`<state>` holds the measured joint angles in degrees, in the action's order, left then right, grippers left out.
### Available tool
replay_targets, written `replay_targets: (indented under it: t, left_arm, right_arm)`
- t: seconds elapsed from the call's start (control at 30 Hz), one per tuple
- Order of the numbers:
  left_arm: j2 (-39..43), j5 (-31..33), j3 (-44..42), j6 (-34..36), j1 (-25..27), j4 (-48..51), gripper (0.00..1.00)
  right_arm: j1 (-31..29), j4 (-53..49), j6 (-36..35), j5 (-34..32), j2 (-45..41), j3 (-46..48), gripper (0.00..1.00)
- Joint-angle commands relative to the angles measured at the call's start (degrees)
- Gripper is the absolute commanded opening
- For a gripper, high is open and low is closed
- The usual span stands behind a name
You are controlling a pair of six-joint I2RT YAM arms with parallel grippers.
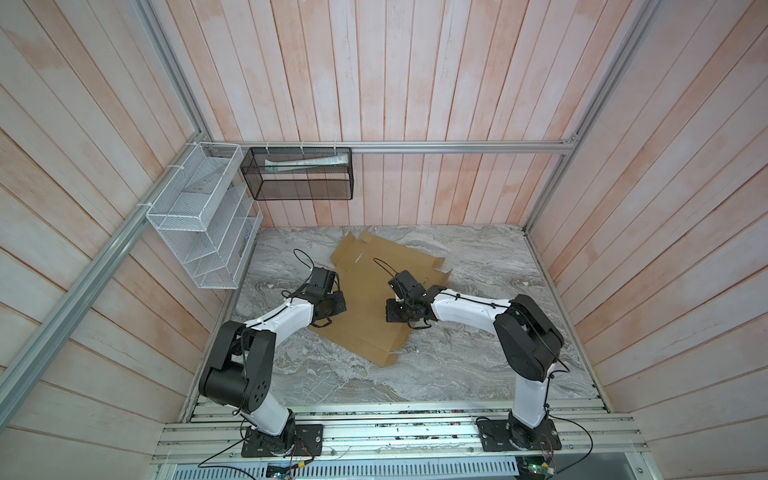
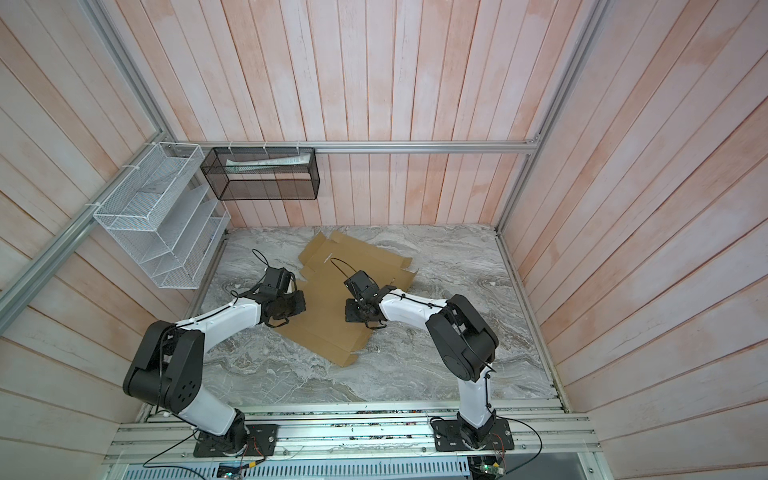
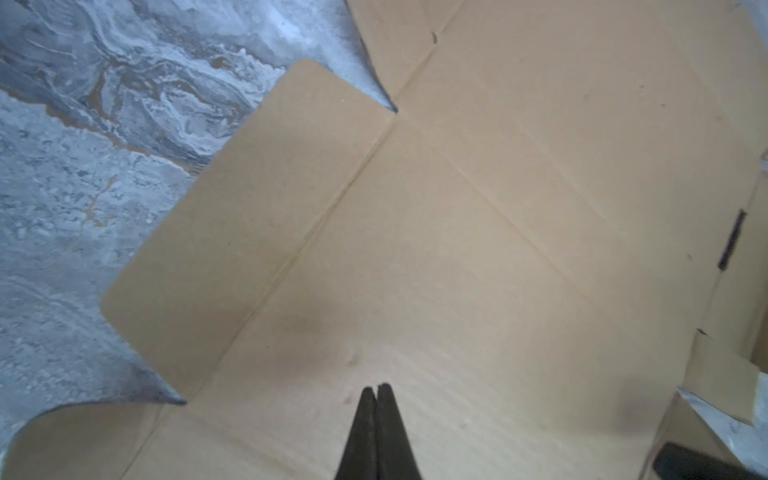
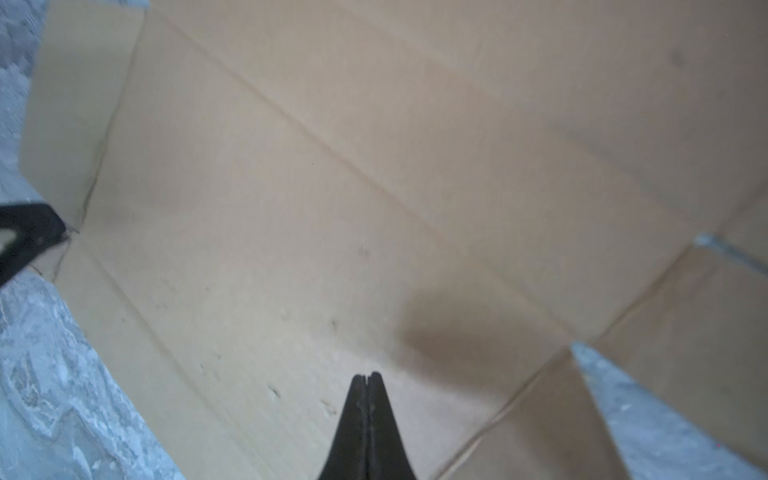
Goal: Fold the paper box
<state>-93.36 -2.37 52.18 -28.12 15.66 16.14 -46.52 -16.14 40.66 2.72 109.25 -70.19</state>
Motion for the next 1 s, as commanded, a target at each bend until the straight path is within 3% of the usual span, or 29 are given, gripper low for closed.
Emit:
replay_targets:
  t: [0.0,0.4,0.67,0.97]
  left_arm:
    - [-2.15,-0.62,1.43,1.73,-1.15,-1.82,0.00]
    - [-2.60,-1.36,-3.57,0.06,-1.51,-3.30,0.00]
    - [0.46,-3.51,-11.60,-3.22,-1.19,-5.70,0.00]
    - [7.47,-4.03,-17.45,-7.08,2.83,-4.69,0.00]
  right_arm:
    - [-0.47,2.11,4.65,0.83,-2.77,4.10,0.00]
    - [1.02,2.94,4.85,0.16,-2.91,8.60,0.00]
    - [3.33,3.21,2.79,1.32,-1.87,8.65,0.00]
    - [6.14,2.79,-0.17,2.28,-0.05,7.83,0.00]
